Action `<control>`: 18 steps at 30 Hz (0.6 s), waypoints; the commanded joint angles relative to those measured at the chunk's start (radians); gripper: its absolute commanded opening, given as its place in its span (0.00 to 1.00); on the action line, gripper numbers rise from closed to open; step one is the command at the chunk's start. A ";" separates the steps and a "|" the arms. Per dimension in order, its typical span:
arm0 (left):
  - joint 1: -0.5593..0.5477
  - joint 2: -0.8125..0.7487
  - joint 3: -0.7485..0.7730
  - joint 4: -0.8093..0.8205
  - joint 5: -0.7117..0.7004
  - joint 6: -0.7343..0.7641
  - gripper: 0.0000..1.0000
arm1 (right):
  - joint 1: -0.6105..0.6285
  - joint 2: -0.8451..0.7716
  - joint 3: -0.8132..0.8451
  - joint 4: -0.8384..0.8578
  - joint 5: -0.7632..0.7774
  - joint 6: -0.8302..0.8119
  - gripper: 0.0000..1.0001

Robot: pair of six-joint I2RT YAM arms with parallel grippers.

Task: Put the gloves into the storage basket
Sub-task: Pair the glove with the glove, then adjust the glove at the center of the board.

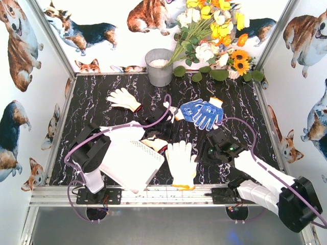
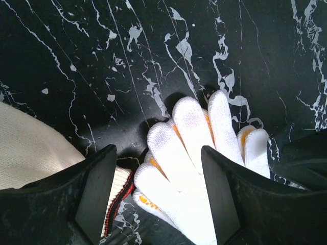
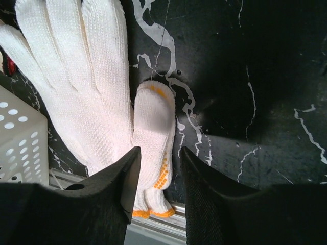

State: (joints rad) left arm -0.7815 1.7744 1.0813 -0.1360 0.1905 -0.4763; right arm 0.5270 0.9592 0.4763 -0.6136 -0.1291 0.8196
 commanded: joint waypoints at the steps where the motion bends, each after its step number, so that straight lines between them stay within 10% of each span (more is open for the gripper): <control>1: -0.003 0.006 0.022 0.032 -0.008 -0.010 0.61 | -0.005 0.042 -0.018 0.125 -0.018 0.021 0.38; 18: -0.003 0.017 0.030 0.046 -0.020 -0.022 0.64 | -0.040 0.109 0.020 0.130 0.129 -0.063 0.05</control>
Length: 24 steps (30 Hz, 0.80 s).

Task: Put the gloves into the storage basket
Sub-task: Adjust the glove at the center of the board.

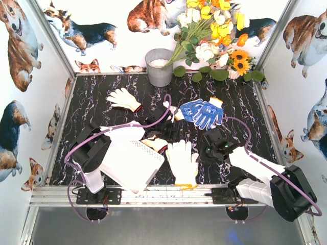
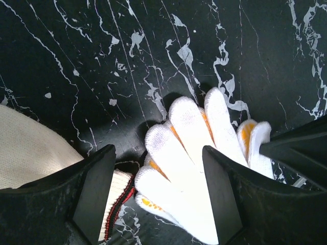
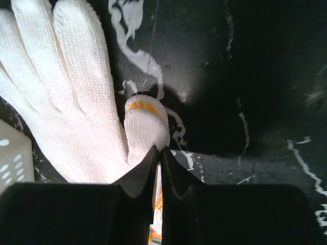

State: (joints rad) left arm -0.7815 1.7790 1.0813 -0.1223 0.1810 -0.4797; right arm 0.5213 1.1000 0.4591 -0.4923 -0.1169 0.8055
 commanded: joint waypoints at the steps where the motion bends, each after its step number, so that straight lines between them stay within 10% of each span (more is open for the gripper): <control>1: -0.003 0.014 0.032 0.035 -0.011 -0.020 0.64 | -0.051 -0.038 0.034 0.015 0.118 -0.060 0.04; 8: -0.003 0.023 0.025 0.059 -0.007 -0.045 0.61 | -0.191 -0.045 0.033 0.020 0.076 -0.165 0.06; 16: -0.003 0.046 0.015 0.063 -0.011 -0.061 0.55 | -0.208 -0.113 0.070 -0.101 -0.035 -0.192 0.37; 24: 0.000 0.087 0.033 0.049 -0.021 -0.068 0.51 | -0.207 -0.211 0.022 -0.178 -0.175 -0.120 0.35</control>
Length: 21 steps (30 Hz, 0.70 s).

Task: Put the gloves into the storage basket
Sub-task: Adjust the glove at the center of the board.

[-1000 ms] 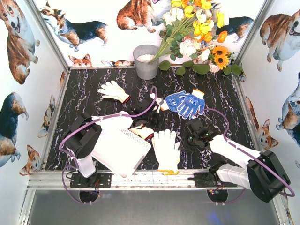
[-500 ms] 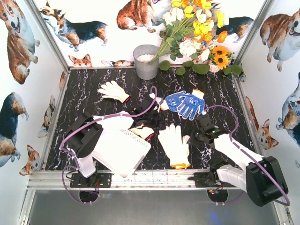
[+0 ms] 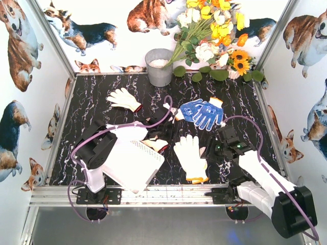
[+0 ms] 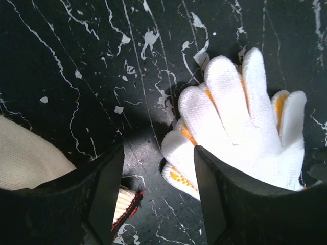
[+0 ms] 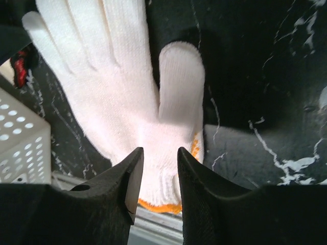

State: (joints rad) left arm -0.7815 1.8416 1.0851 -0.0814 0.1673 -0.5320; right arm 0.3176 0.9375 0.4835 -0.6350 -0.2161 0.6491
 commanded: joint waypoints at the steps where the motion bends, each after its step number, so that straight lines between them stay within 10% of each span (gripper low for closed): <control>1: 0.000 0.029 0.030 0.014 -0.004 -0.017 0.50 | -0.003 -0.062 -0.011 -0.035 -0.077 0.042 0.34; 21: 0.000 0.061 0.023 0.046 0.022 -0.037 0.38 | 0.008 -0.016 -0.047 -0.019 -0.035 0.058 0.33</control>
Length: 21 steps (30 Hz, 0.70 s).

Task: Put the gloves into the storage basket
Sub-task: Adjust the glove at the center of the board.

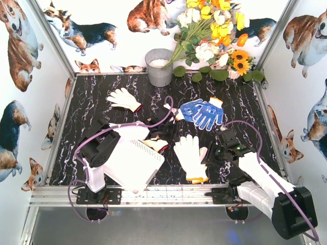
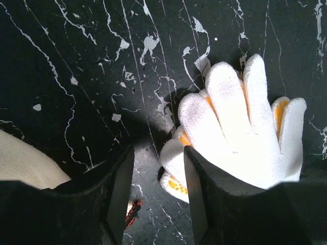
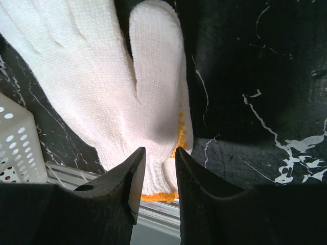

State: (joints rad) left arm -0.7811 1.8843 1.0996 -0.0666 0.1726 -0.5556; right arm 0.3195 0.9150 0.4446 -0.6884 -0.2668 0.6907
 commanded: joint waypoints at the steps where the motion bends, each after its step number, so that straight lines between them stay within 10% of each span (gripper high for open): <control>1: 0.000 0.020 0.007 0.033 0.019 -0.012 0.38 | 0.007 0.010 -0.010 0.039 0.017 0.017 0.33; 14: 0.000 0.006 -0.019 0.066 0.050 -0.029 0.30 | 0.016 0.059 -0.012 0.116 -0.002 0.035 0.29; 21: 0.000 -0.010 -0.043 0.116 0.072 -0.057 0.09 | 0.020 0.057 -0.009 0.125 -0.002 0.037 0.14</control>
State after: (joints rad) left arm -0.7811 1.8847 1.0695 0.0017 0.2249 -0.5945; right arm 0.3336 0.9836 0.4282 -0.6205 -0.2646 0.7193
